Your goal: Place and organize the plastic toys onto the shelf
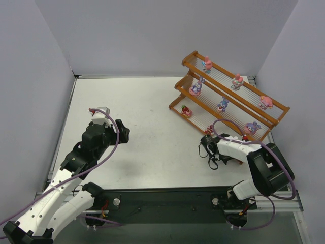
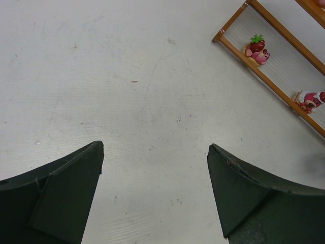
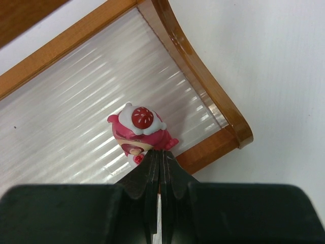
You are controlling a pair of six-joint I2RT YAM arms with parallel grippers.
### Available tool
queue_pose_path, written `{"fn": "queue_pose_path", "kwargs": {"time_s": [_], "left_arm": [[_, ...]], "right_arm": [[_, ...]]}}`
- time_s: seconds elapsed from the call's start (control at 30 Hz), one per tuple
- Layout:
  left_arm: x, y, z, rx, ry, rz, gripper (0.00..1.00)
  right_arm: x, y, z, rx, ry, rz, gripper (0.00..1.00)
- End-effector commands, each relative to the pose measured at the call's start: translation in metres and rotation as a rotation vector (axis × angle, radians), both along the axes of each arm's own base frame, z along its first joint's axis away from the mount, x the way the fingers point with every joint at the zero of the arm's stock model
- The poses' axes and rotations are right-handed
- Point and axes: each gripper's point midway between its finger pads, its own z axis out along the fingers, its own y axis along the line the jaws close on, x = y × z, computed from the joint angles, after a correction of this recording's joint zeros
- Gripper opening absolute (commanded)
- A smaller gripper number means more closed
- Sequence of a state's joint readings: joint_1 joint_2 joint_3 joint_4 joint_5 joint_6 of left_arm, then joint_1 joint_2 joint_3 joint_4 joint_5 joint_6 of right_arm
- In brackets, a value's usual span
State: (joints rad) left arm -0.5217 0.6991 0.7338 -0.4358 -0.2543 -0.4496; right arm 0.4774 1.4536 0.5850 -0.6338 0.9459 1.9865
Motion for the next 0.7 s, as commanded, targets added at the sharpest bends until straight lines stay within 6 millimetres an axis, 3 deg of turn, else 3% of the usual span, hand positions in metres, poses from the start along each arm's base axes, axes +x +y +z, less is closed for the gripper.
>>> {"fn": "queue_pose_path", "kwargs": {"time_s": [0.0, 0.5, 0.67], "left_arm": [[0.007, -0.003, 0.026, -0.039, -0.079, -0.002, 0.93], [0.007, -0.002, 0.026, -0.036, -0.08, 0.002, 0.93], [0.007, -0.001, 0.025, -0.032, -0.078, 0.004, 0.93]], "right_arm": [[-0.005, -0.007, 0.006, 0.042, -0.137, -0.111, 0.0], [-0.016, -0.011, 0.008, 0.07, -0.169, -0.19, 0.0], [-0.015, -0.01, 0.017, 0.057, -0.157, -0.18, 0.0]]}}
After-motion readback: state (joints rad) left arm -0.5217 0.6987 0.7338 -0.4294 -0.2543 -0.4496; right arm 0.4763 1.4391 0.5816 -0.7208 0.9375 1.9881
